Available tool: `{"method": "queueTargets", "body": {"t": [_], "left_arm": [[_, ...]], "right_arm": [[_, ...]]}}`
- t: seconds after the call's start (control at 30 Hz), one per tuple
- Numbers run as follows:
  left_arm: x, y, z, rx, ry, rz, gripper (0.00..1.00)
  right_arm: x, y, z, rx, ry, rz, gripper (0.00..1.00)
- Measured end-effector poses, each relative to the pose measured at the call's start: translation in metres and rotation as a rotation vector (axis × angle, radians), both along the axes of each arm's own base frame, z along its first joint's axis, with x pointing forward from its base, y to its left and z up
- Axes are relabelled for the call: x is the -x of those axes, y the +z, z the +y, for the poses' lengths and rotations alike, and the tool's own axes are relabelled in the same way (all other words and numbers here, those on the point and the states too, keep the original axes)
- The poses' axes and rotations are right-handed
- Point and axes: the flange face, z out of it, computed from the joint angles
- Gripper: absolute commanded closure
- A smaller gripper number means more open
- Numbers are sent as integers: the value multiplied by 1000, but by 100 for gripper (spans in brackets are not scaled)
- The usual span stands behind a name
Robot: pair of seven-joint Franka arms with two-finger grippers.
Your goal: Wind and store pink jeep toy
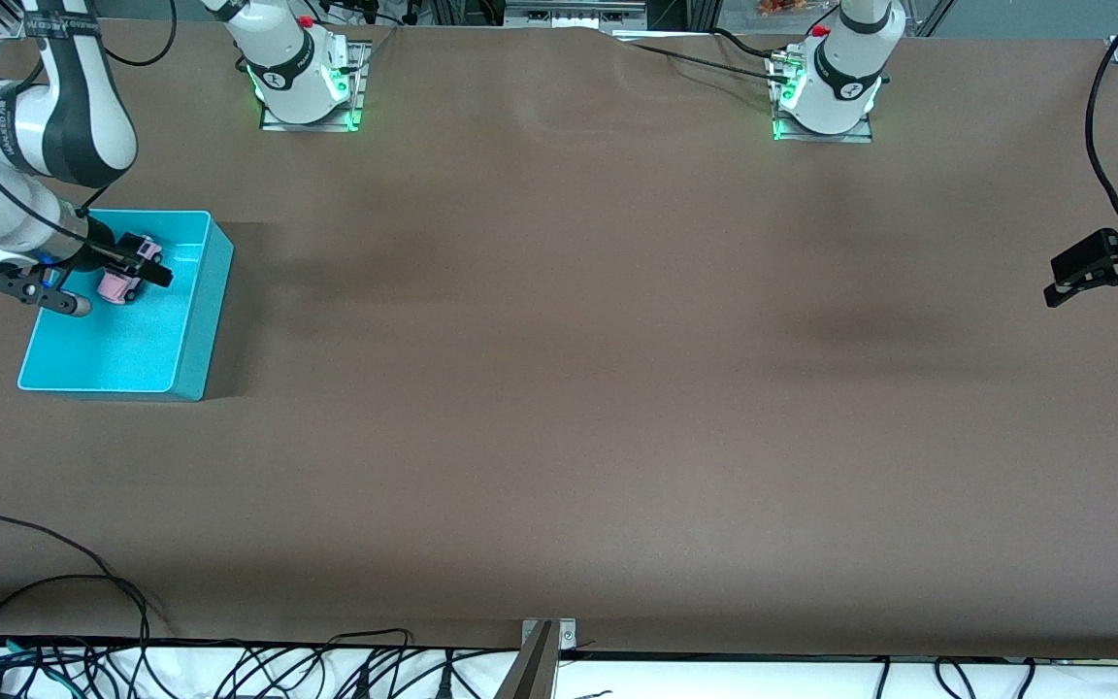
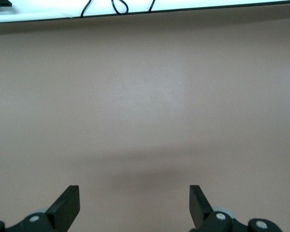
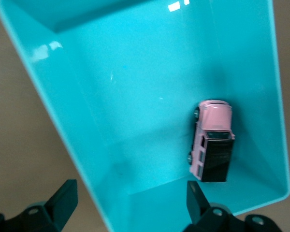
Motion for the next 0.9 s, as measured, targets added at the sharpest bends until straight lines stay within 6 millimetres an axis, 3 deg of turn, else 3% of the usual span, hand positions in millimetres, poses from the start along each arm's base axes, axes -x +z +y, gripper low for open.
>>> {"method": "queueTargets", "body": {"t": [0.2, 0.47, 0.6, 0.9], "left_arm": [[0, -1, 0, 0, 0, 2, 0], [-1, -1, 0, 0, 0, 2, 0], [-1, -1, 0, 0, 0, 2, 0], [-1, -1, -1, 0, -1, 2, 0]], "right_arm": [[-11, 34, 32, 4, 56, 36, 0], [-28, 110, 65, -63, 69, 60, 0], [-31, 146, 68, -128, 110, 73, 0], [-33, 209, 55, -167, 152, 50, 0]]}}
